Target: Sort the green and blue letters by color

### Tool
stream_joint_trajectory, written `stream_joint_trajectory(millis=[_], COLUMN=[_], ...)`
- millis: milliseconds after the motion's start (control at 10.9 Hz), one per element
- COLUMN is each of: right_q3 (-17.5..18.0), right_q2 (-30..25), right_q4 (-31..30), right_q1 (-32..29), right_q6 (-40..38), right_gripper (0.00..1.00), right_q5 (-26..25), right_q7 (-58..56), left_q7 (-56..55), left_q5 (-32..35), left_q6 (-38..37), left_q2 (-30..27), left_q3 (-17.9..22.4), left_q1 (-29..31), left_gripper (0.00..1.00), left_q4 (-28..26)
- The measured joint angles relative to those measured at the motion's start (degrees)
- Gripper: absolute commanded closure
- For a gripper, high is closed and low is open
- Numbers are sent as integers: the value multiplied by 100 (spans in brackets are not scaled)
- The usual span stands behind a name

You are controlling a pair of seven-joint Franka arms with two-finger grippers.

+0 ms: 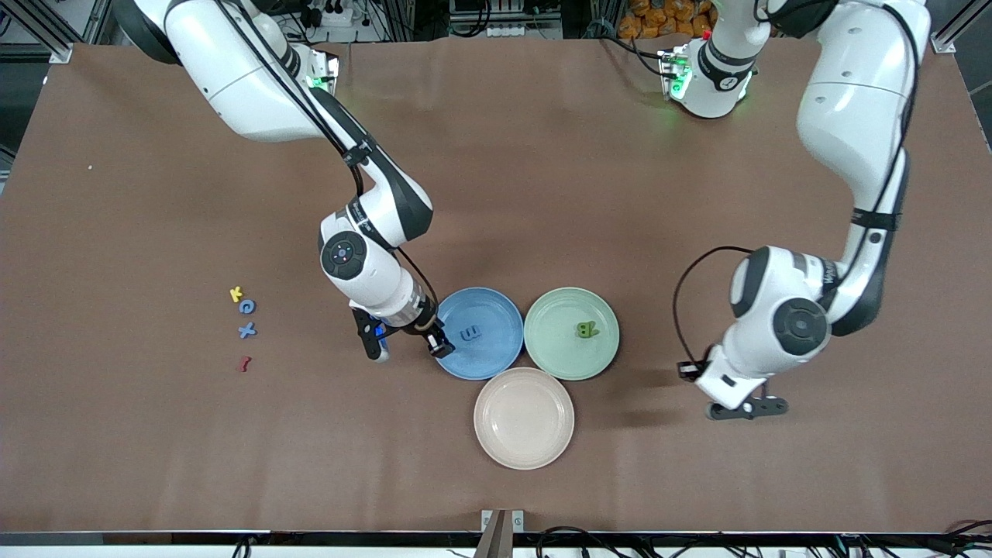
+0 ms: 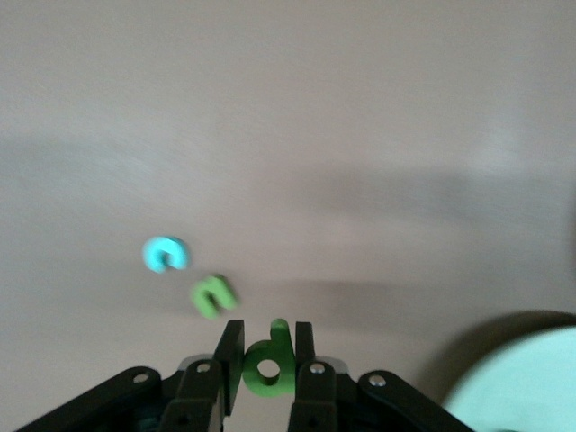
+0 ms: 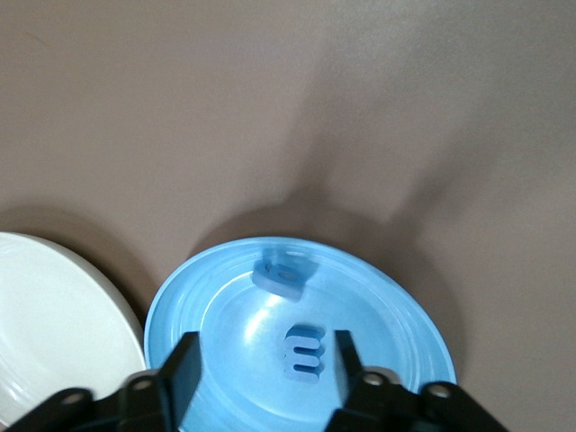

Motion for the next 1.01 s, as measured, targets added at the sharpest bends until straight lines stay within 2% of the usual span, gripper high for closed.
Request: stream_joint_trajectory(millis=[276,553,645,737,829,1014], right_q3=[-59,-100,-104,-106,-106,-107], right_q2=[5,-63,-162,-310,-467,-808], right_q4=[26,-179,-373,-605,-820,-1285], right_q1=[-44,-521,-712,-914,-1079,-1419], right_q6=[-490,-818,-821,-821,-821,-687], right_gripper=[0,0,0,0,0,0], right_q5=[-30,-142,-445,-867,-1138,-1269], right_q7=[-984,-2553,-2886,-3207,-3598,-4709], left_q7=[-1023,-1835,-1982,-2102,-2180,-2194], left_q5=[-250,-347,-424,-503,-513,-513], left_q6=[-31,-34,-37,-38,-38,-38], left_q2=[-18,-17,-14,-4,5,7], left_q3=[8,16,19,23,43,102], left_q1=[-622,-1068,-1186,-1316,-1410,-1446], left_gripper=[87,86,49,0,0,0], left_q4=[-18,-57,-86,-110,-122,-126])
